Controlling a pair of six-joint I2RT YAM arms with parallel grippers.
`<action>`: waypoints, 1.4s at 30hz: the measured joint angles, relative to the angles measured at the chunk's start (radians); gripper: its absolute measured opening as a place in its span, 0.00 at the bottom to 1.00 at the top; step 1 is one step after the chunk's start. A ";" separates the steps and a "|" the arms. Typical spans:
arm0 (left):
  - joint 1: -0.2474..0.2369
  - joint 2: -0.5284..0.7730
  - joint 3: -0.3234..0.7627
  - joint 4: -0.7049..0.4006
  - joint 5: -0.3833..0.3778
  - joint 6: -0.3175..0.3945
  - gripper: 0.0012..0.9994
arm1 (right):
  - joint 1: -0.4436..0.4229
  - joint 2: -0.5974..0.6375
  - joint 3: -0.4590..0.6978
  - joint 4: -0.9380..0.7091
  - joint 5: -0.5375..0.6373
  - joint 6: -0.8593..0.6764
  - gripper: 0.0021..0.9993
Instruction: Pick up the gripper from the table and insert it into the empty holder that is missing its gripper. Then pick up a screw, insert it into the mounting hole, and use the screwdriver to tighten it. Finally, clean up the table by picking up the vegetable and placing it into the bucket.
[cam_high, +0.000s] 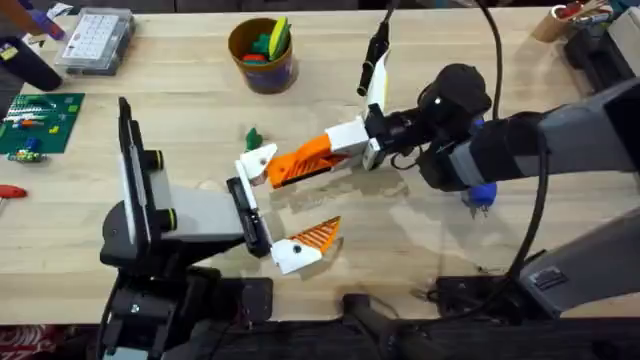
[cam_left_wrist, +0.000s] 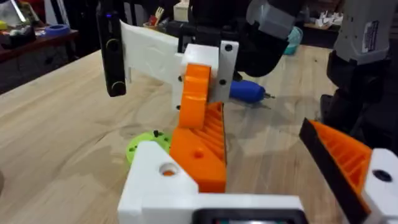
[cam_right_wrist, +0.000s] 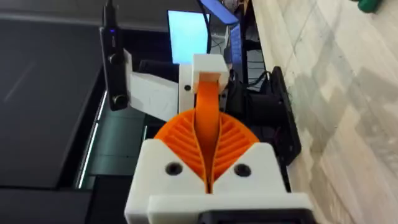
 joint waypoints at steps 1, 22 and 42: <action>0.000 0.000 0.000 0.000 0.000 0.000 0.99 | 0.003 0.000 0.000 -0.001 0.005 0.000 0.02; 0.000 0.000 0.000 0.002 -0.018 0.001 0.99 | 0.053 0.000 0.000 -0.005 0.084 0.000 0.02; 0.004 0.000 0.000 0.005 -0.045 -0.001 0.99 | 0.055 0.000 0.108 -0.239 0.052 -0.102 0.02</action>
